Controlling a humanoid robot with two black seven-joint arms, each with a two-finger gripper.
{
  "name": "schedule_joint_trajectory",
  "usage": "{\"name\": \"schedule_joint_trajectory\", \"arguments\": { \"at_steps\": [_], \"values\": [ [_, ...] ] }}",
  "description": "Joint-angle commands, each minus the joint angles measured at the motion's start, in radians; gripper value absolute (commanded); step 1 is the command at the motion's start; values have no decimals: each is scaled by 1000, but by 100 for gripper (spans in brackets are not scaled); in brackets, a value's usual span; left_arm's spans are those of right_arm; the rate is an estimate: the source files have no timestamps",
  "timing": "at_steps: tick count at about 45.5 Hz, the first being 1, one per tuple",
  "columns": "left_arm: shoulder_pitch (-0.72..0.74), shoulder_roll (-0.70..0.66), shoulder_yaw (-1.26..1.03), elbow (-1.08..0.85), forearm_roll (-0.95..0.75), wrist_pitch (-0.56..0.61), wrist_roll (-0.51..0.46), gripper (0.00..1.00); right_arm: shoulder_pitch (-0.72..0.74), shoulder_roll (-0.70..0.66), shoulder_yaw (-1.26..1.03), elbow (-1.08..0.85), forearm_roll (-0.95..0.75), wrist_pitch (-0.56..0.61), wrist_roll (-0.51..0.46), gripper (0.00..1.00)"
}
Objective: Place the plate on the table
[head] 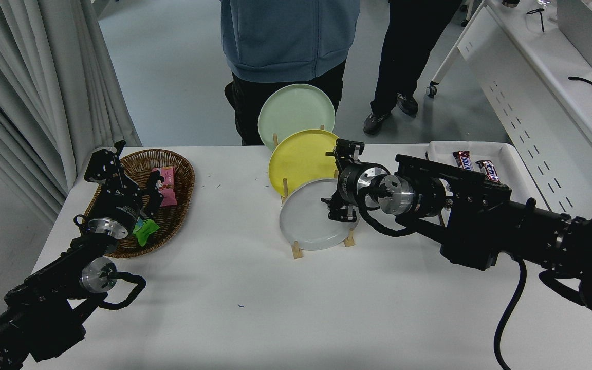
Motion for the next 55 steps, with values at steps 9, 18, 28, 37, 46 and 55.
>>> {"name": "schedule_joint_trajectory", "arguments": {
  "at_steps": [9,18,28,37,46,55],
  "values": [
    [0,0,0,0,0,0,0,100,1,7,21,-11,-3,-23,-2,77],
    [0,0,0,0,0,0,0,100,1,7,19,-11,-3,-21,-2,70],
    [0,0,0,0,0,0,0,100,1,7,19,-11,-3,-19,-2,69],
    [0,0,0,0,0,0,0,100,1,7,16,-10,-5,-19,-3,62],
    [0,0,0,0,0,0,0,100,-3,6,12,-1,-3,-16,-12,63],
    [0,0,0,0,0,0,0,100,-3,6,13,3,-2,-18,-44,63]
  ]
}}
